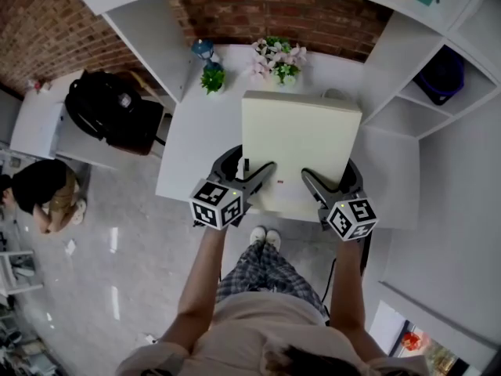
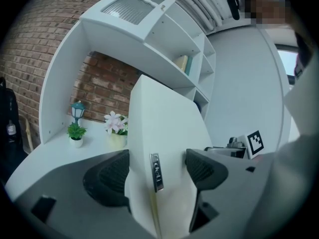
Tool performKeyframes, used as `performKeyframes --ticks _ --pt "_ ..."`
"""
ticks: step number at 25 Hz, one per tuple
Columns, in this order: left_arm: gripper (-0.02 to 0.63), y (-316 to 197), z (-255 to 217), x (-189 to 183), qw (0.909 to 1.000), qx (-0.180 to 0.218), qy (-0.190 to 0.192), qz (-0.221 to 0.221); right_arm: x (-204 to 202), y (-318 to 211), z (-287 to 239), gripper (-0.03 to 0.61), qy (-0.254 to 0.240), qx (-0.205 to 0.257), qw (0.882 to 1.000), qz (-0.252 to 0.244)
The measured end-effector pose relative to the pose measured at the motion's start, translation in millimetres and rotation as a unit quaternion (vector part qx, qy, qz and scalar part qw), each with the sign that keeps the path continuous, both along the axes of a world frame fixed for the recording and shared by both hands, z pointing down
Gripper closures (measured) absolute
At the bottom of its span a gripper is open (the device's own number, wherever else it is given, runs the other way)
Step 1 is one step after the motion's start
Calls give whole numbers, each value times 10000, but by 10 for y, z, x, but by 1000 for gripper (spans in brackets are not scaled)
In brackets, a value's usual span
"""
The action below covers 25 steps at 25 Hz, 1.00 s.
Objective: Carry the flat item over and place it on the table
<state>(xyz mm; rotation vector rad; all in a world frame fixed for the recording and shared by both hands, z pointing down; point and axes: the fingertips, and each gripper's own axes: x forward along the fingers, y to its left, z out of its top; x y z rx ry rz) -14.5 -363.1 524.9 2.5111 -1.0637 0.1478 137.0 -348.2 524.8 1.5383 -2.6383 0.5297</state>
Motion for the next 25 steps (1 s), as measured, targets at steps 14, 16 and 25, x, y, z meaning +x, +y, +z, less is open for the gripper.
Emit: performKeyframes --ticks 14,16,25 --pt "268 -229 604 -76 9977 -670 56 -90 -74 -259 577 75 75 -758 9971 -66" --pt "268 -280 646 -84 9972 -731 80 -115 -77 -313 636 75 18 -876 9961 -72" --pt "268 -462 909 -92 9912 -1299 56 -253 -79 -500 916 74 -136 -1526 9882 -30"
